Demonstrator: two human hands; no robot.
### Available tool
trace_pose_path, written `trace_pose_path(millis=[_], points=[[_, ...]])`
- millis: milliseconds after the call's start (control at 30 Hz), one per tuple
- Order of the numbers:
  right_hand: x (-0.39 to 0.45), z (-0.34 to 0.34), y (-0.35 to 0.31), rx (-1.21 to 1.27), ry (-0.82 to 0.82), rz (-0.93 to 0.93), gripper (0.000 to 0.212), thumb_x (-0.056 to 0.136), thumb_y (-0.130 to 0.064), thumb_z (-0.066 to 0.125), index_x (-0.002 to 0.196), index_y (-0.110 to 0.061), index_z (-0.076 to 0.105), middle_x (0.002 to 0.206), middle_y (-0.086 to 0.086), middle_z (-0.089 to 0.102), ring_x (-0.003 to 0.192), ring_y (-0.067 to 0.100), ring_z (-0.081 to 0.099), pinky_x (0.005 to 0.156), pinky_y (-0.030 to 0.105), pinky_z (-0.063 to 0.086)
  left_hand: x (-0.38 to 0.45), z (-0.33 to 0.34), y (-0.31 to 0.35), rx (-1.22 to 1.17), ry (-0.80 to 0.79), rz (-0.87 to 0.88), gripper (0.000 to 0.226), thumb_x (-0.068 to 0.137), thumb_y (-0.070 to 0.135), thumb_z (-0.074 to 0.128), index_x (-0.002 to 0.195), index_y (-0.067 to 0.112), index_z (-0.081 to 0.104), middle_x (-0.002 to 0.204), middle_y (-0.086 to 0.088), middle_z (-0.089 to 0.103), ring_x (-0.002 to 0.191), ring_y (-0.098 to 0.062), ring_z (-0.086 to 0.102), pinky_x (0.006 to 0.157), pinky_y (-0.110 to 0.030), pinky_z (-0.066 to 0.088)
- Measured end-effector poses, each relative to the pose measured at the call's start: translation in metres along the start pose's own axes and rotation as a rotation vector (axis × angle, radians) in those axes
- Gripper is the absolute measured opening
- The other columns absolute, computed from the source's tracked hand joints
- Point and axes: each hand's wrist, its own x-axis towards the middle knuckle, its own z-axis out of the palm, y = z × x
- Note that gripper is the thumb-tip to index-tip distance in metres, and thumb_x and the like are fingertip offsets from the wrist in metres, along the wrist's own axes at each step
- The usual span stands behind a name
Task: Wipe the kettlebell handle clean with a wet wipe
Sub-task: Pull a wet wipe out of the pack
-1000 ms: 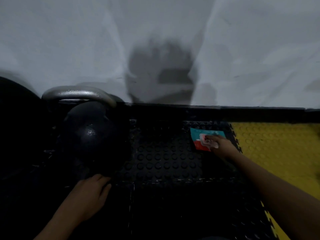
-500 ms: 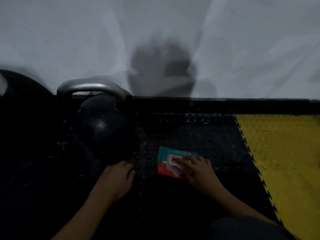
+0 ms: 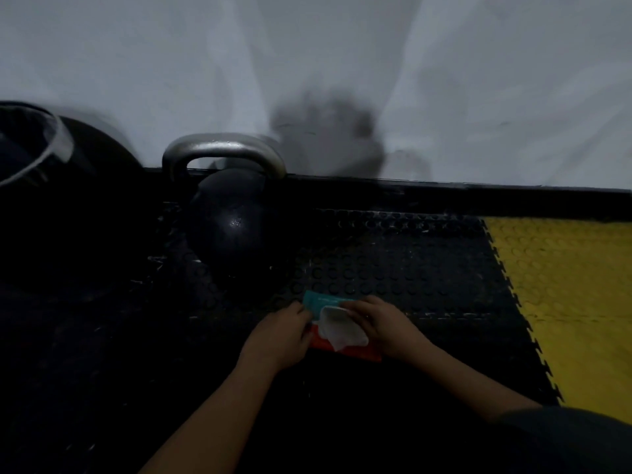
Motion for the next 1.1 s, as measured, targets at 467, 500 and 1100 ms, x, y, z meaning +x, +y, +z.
trace_pose_path(millis=[467,500,1100], points=[[0.005,0.007,0.001,0.237,0.297,0.040,0.026,0.085,-0.026,0.066,0.100,-0.021,0.046,0.107,-0.003,0.032,0.086,0.012,0.050,0.069,0.010,0.045,0.004,0.015,0.006,0.069,-0.060,-0.017,0.044,0.093,0.042,0.042,0.130,0.022,0.055,0.123,-0.007,0.048,0.105,-0.030,0.057,0.086,-0.041,0.050],[0.003,0.008,0.001,0.186,0.272,-0.003,0.028,0.082,-0.032,0.068,0.098,-0.023,0.048,0.108,-0.004,0.031,0.086,0.011,0.051,0.069,0.017,0.047,0.004,0.016,0.005,0.050,-0.064,-0.024,0.044,0.092,0.040,0.043,0.131,0.022,0.054,0.124,-0.006,0.046,0.106,-0.030,0.057,0.086,-0.041,0.051],[0.004,0.019,0.026,-0.003,0.205,-0.038,0.031,0.080,-0.046,0.065,0.110,-0.037,0.065,0.141,-0.001,0.034,0.119,0.023,0.050,0.089,0.038,0.053,0.007,0.025,0.005,-0.033,-0.037,-0.031,0.049,0.091,0.035,0.044,0.138,0.021,0.047,0.135,-0.004,0.042,0.111,-0.031,0.058,0.089,-0.044,0.052]])
